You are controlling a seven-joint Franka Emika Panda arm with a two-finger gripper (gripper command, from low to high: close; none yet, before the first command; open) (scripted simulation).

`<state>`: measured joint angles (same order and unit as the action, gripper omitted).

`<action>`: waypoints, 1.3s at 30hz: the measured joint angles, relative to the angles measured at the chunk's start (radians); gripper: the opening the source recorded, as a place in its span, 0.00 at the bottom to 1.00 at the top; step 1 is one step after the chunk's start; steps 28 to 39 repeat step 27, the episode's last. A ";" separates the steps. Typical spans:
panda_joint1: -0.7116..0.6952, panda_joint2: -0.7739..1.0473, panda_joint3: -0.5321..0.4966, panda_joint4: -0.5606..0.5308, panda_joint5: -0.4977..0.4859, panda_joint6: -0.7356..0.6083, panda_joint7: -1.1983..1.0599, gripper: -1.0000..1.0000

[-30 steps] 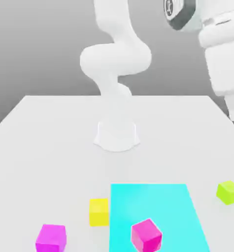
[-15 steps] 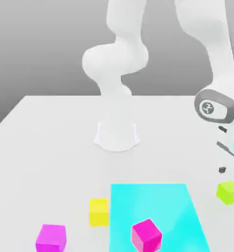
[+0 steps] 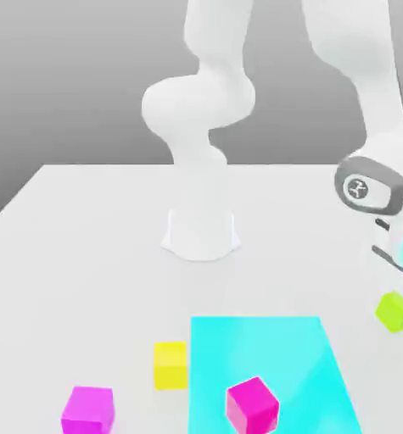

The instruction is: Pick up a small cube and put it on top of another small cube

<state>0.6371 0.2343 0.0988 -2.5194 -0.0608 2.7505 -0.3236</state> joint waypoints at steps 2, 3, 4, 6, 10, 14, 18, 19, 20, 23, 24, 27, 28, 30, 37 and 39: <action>-0.047 0.005 -0.034 0.035 0.019 -0.030 -0.023 0.00; -0.071 0.008 -0.056 0.057 0.022 -0.050 -0.033 0.00; -0.099 0.011 -0.079 0.078 0.023 -0.071 -0.040 0.00; -0.156 0.015 -0.134 0.118 0.030 -0.112 -0.047 0.00; -0.263 0.022 -0.243 0.187 0.042 -0.186 -0.052 0.00; -0.360 0.009 -0.337 0.188 0.095 -0.202 -0.003 0.00; -0.458 -0.011 -0.432 0.166 0.164 -0.198 0.066 0.00; -0.481 -0.018 -0.458 0.159 0.180 -0.197 0.090 0.00; -0.507 -0.004 -0.473 0.156 0.209 -0.181 0.100 0.00; -0.558 0.085 -0.448 0.160 0.290 -0.101 0.069 0.00; -0.572 0.117 -0.432 0.162 0.315 -0.074 0.053 1.00; -0.572 0.117 -0.432 0.162 0.315 -0.074 0.053 1.00; -0.572 0.117 -0.432 0.162 0.315 -0.074 0.053 1.00; -0.572 0.117 -0.432 0.162 0.315 -0.074 0.053 1.00; -0.572 0.117 -0.432 0.162 0.315 -0.074 0.053 1.00; -0.572 0.117 -0.432 0.162 0.315 -0.074 0.053 1.00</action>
